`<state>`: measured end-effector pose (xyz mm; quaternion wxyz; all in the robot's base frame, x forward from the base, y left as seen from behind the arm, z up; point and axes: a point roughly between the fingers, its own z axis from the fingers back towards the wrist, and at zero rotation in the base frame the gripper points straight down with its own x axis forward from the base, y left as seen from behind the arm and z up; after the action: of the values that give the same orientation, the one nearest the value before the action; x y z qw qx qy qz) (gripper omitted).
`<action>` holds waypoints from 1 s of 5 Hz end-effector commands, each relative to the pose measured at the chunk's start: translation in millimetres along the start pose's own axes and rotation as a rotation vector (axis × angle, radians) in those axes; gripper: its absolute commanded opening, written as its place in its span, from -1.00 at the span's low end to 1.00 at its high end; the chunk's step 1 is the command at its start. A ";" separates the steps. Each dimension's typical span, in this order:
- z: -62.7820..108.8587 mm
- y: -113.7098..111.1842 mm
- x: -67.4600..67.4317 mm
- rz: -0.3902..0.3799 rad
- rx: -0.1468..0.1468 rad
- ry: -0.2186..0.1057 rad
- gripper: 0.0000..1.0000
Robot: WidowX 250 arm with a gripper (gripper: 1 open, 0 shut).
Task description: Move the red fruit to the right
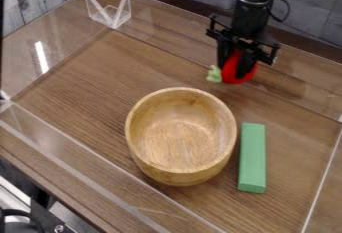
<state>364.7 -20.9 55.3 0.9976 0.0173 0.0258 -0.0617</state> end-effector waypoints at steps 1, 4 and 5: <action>9.8 -4.2 4.7 -0.028 0.004 -0.040 -1.00; 6.1 -10.8 8.5 -0.099 -0.014 0.006 1.00; 9.4 -11.1 8.6 -0.117 -0.013 -0.002 1.00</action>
<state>359.7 -32.0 39.6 0.9913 0.0060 0.0660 -0.1137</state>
